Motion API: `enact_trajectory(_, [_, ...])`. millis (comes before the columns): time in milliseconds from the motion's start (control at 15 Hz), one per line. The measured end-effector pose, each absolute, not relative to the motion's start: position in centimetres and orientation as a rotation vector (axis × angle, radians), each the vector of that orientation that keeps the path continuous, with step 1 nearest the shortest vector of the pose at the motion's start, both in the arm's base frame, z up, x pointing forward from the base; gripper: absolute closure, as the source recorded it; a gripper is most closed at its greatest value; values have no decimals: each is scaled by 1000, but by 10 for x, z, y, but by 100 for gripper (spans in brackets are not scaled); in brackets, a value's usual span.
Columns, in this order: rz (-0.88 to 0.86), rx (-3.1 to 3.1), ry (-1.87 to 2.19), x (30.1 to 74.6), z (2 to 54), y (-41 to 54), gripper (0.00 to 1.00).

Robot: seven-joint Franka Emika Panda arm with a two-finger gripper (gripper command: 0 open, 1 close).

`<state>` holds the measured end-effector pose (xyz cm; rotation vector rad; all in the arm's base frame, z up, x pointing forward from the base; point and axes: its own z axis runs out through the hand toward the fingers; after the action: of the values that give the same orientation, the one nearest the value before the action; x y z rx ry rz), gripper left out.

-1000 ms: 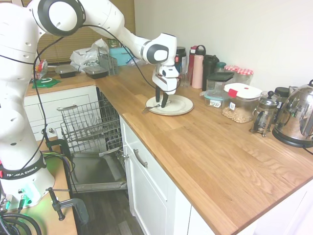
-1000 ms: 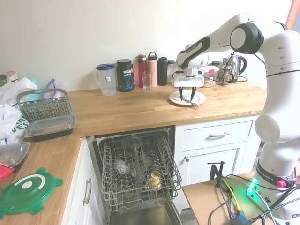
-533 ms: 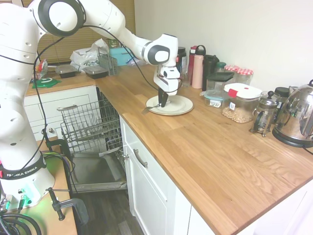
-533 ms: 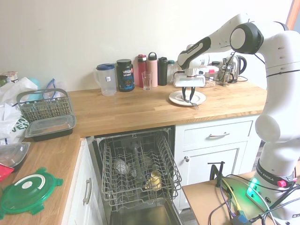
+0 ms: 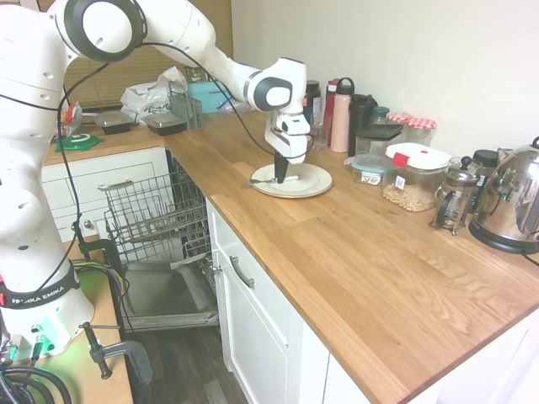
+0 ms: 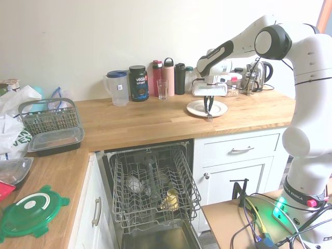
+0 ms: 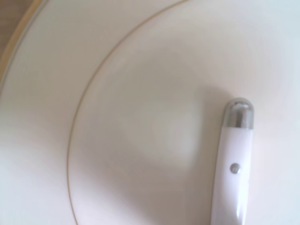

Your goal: Put the fork in the dishwasher

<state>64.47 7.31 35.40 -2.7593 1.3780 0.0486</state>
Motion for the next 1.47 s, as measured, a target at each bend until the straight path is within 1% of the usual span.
enact_trajectory(200, [-45,-2737,1345,614,388,72,100])
enact_trajectory(467, [-200,-2761,1253,543,438,103,100])
enact_trajectory(733, [-321,-2840,1174,444,469,186,100])
enact_trajectory(933, [-400,-2905,1137,340,511,270,100])
enact_trajectory(1000, [-453,-2927,1118,306,522,293,100])
enact_trajectory(1067, [-494,-2941,1096,284,528,313,100])
enact_trajectory(1200, [-528,-2973,1054,264,528,352,100])
enact_trajectory(1467, [-545,-3066,1012,276,504,427,100])
